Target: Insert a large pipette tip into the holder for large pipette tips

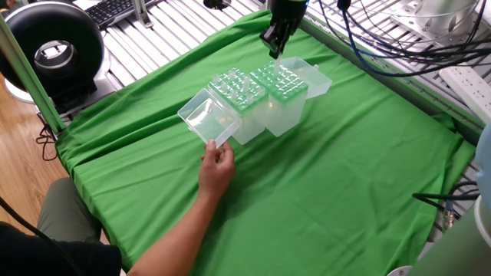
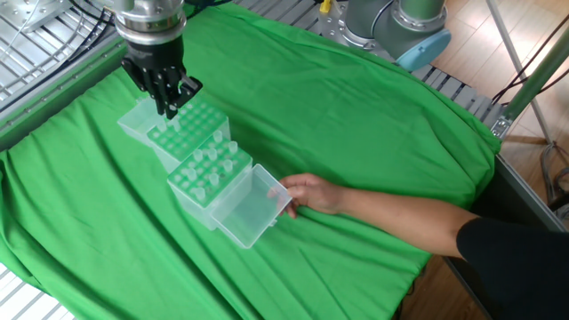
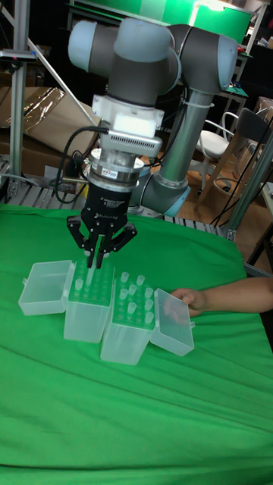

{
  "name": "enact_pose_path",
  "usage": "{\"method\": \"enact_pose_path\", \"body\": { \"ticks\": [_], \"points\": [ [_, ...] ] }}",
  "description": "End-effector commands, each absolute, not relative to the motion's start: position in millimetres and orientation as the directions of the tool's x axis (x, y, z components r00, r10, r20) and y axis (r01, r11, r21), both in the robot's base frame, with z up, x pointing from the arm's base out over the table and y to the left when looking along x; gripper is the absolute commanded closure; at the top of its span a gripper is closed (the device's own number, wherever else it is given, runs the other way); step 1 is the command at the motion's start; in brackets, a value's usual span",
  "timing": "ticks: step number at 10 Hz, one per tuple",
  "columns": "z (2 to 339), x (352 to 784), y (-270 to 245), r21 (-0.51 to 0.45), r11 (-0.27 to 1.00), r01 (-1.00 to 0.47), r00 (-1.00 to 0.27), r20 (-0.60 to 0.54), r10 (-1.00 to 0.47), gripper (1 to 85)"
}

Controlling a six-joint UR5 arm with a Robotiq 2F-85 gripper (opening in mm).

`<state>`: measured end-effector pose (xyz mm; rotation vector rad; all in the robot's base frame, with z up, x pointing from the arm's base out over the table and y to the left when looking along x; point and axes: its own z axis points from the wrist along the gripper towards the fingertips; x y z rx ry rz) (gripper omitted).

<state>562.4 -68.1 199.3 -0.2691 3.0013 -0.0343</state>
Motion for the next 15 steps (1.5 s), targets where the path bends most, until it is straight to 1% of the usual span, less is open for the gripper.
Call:
{"method": "enact_pose_path", "body": {
  "ticks": [1,4,8,11,14,15],
  "points": [
    [224.6,559.9,-62.8,-0.030,0.984,-0.178,-0.977,-0.112,-0.180,72.7],
    [254.9,551.0,-61.6,-0.034,0.982,-0.185,-0.979,-0.074,-0.187,72.7],
    [288.7,549.2,-59.8,-0.045,0.978,-0.203,-0.977,-0.054,-0.206,72.7],
    [304.8,554.0,-54.9,-0.050,0.975,-0.217,-0.974,-0.059,-0.220,72.7],
    [314.7,573.0,-44.2,-0.087,0.966,-0.244,-0.962,-0.103,-0.253,72.7],
    [317.0,580.2,-33.7,-0.083,0.967,-0.241,-0.961,-0.118,-0.250,72.7]
  ]
}}
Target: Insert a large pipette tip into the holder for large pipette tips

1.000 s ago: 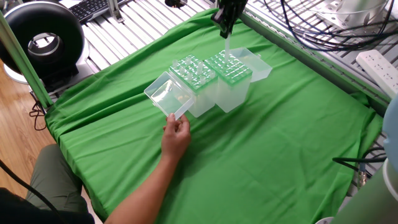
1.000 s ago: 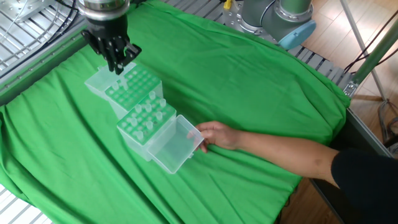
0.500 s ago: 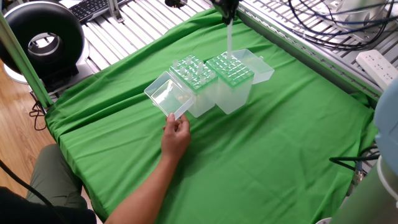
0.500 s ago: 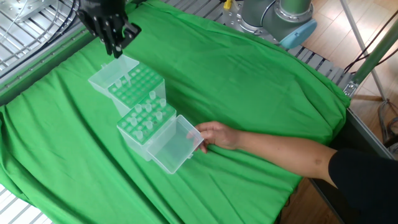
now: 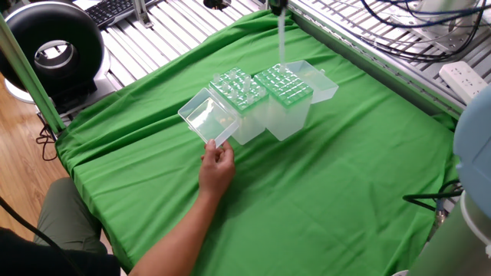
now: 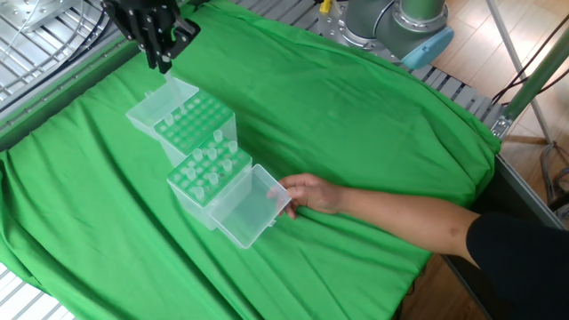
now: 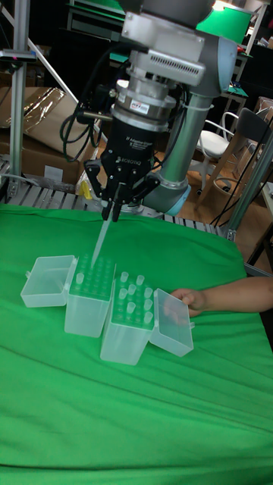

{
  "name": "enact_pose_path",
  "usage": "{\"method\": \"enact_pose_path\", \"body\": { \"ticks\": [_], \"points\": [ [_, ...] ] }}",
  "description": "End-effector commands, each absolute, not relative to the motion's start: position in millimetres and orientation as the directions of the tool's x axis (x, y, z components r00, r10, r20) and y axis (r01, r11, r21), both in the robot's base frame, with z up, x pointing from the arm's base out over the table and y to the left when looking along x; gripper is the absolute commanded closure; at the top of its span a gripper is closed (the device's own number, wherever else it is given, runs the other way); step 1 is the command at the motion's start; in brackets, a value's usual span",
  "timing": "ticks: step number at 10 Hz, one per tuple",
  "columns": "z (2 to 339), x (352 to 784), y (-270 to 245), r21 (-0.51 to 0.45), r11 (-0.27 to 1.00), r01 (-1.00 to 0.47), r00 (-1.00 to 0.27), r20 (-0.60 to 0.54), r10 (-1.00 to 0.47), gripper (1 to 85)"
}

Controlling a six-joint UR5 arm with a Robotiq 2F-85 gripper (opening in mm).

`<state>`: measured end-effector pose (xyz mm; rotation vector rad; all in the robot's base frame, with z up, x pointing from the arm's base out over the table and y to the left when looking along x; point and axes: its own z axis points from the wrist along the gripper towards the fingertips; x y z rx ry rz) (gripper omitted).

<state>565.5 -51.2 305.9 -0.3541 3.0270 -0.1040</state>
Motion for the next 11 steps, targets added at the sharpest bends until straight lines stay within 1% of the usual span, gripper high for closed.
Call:
{"method": "enact_pose_path", "body": {
  "ticks": [1,7,11],
  "points": [
    [316.2,587.8,-21.3,-0.061,0.970,-0.233,-0.961,-0.138,-0.240,72.7],
    [308.1,614.8,9.3,-0.031,0.975,-0.220,-0.957,-0.185,-0.222,73.3],
    [301.3,627.8,10.9,-0.039,0.975,-0.220,-0.954,-0.201,-0.223,74.3]
  ]
}}
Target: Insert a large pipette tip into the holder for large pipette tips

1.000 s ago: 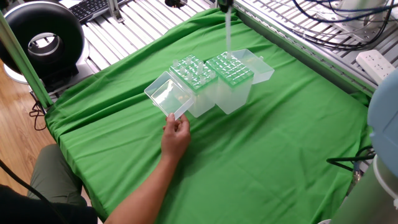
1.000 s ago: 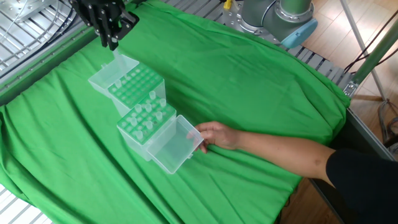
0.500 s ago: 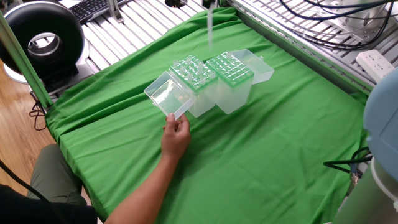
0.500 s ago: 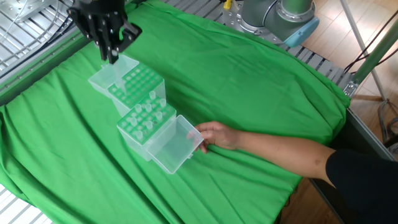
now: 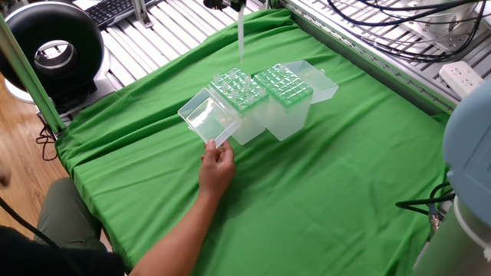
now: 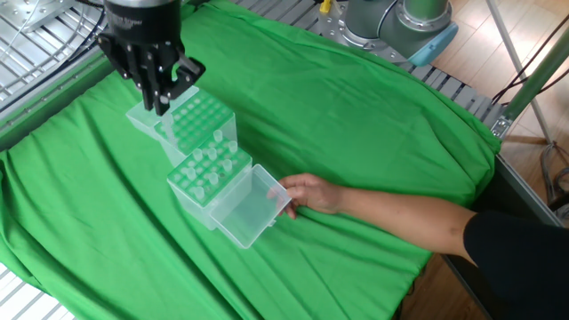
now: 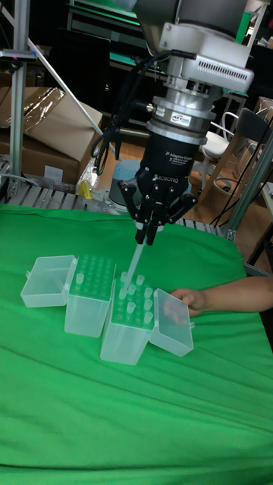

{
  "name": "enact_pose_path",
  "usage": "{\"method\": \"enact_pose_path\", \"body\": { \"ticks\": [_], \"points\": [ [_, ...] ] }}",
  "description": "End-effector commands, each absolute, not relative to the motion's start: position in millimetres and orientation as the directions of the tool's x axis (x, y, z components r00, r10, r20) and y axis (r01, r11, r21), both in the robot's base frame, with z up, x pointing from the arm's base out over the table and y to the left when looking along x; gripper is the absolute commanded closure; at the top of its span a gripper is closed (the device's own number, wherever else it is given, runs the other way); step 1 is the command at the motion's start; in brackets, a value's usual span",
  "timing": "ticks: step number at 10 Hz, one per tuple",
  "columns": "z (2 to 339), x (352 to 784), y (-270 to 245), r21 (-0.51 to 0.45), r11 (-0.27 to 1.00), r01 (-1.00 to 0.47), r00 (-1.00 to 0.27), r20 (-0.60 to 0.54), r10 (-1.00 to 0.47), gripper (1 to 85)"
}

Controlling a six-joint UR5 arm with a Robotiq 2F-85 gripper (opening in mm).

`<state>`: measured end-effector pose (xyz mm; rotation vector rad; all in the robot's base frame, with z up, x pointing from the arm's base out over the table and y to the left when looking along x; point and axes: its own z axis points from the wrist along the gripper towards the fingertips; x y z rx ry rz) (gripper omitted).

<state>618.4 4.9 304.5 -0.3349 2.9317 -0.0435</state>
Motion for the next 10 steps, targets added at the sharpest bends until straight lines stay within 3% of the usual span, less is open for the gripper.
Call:
{"method": "enact_pose_path", "body": {
  "ticks": [1,10],
  "points": [
    [299.8,629.7,11.3,-0.039,0.975,-0.218,-0.954,-0.203,-0.222,74.3],
    [281.0,630.3,11.8,-0.029,0.978,-0.208,-0.955,-0.210,-0.209,75.3]
  ]
}}
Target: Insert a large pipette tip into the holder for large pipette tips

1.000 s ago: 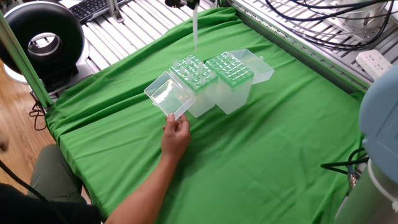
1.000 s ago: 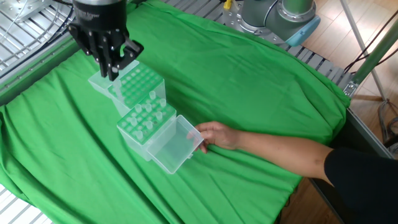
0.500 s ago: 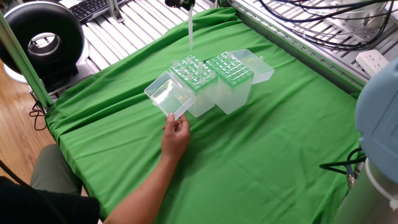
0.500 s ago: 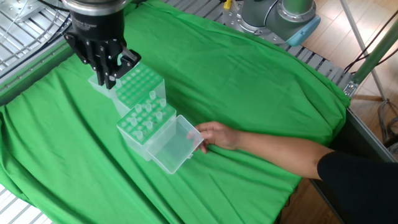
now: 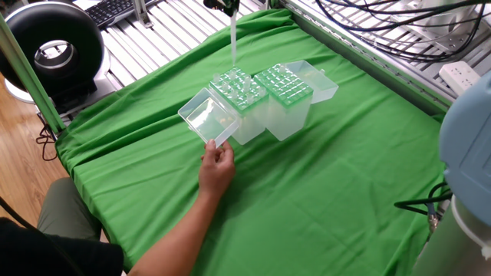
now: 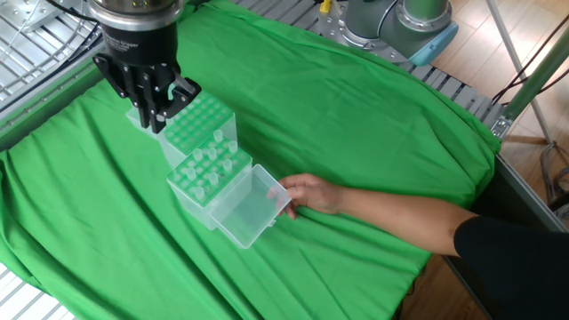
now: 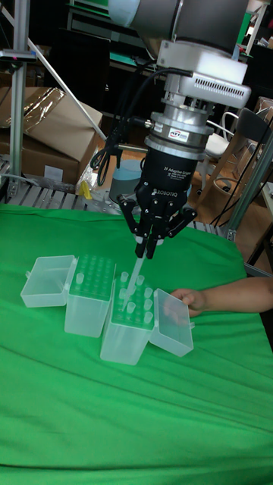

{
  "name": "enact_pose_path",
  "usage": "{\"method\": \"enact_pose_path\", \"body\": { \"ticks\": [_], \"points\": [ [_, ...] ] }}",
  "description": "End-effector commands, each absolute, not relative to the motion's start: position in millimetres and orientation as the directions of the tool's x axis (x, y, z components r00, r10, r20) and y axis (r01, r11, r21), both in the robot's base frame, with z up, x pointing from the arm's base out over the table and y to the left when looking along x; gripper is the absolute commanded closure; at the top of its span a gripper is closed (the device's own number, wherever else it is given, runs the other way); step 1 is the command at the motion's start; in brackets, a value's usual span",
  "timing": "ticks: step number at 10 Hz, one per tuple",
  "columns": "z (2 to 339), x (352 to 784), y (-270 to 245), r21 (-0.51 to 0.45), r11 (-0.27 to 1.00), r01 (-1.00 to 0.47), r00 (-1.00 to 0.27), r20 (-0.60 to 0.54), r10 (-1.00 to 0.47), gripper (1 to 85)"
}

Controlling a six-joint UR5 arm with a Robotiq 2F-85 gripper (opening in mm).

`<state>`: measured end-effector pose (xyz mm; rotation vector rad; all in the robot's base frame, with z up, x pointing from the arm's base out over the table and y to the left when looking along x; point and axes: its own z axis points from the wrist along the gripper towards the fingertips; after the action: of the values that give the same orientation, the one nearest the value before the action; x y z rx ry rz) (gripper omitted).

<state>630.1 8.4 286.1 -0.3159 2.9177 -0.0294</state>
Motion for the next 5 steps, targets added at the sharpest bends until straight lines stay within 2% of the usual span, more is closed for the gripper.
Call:
{"method": "enact_pose_path", "body": {
  "ticks": [1,5],
  "points": [
    [277.6,629.4,11.1,-0.031,0.978,-0.208,-0.955,-0.211,-0.210,75.3],
    [274.7,622.2,10.5,-0.035,0.979,-0.201,-0.960,-0.193,-0.204,75.3]
  ]
}}
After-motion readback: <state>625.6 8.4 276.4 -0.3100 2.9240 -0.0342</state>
